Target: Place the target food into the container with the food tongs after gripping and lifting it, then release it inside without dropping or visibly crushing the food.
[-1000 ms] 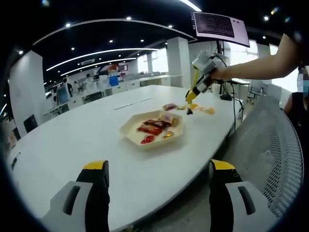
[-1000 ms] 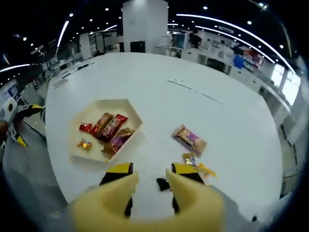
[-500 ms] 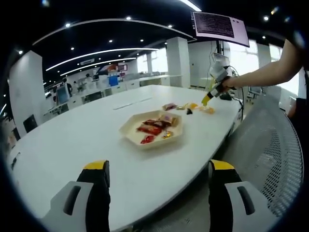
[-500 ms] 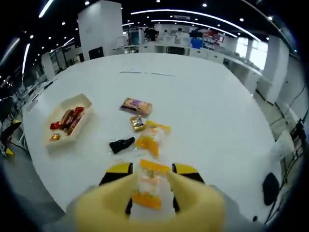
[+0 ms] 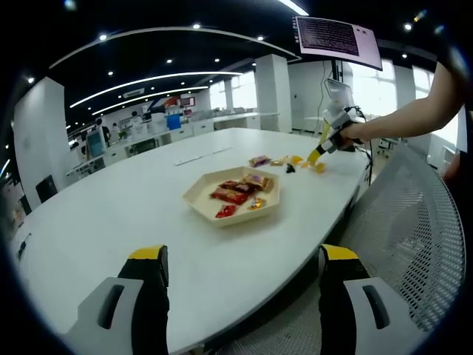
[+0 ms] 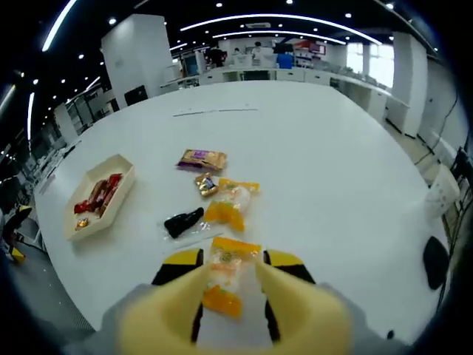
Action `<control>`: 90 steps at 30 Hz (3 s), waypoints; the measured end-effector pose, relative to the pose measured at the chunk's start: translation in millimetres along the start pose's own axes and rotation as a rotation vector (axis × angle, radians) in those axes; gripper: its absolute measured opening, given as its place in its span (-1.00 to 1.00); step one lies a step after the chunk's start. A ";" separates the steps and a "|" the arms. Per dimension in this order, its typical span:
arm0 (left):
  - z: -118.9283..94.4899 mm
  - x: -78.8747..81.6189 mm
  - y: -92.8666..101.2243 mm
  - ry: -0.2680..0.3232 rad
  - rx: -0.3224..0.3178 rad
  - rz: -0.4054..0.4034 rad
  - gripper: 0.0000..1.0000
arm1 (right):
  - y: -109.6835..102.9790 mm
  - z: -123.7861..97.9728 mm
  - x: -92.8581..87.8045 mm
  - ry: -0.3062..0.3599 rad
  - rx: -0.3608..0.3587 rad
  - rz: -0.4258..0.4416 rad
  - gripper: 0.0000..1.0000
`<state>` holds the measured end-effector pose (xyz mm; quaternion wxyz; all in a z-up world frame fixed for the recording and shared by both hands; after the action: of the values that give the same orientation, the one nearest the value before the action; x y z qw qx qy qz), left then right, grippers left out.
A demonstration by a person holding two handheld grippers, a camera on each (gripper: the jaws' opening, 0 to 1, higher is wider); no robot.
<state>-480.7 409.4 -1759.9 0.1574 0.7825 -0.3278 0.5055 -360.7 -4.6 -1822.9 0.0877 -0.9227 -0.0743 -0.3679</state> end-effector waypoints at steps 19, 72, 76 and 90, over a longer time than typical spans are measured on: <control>0.7 0.1 -1.3 0.002 0.004 -0.003 0.57 | -24.3 -2.9 -6.0 -0.034 0.029 0.016 -0.57; -0.7 5.5 -4.0 0.039 0.021 -0.005 0.54 | -74.3 -20.2 96.1 0.084 0.006 -0.254 -0.62; -0.6 5.8 -4.7 0.042 0.024 -0.005 0.54 | -85.1 -18.4 104.5 0.090 0.020 -0.264 -0.62; -0.6 5.7 -5.0 0.037 0.029 -0.004 0.54 | -142.3 -0.9 125.8 0.099 0.107 -0.318 -0.61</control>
<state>-476.3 411.4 -1754.1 0.1530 0.7759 -0.3158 0.5243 -299.6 142.9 -1720.0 0.0808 -0.8743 -0.2342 -0.4174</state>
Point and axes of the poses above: the point that each gripper's makers call its tool centre point, and the gripper's own axes: z roughly forward along the fingers, y roughly to its right, x roughly out of its top, the point moved 1 cm from there along -z, roughly backward along the fingers, and after that the axes turned 2 degrees about -y, right-handed, at the moved point
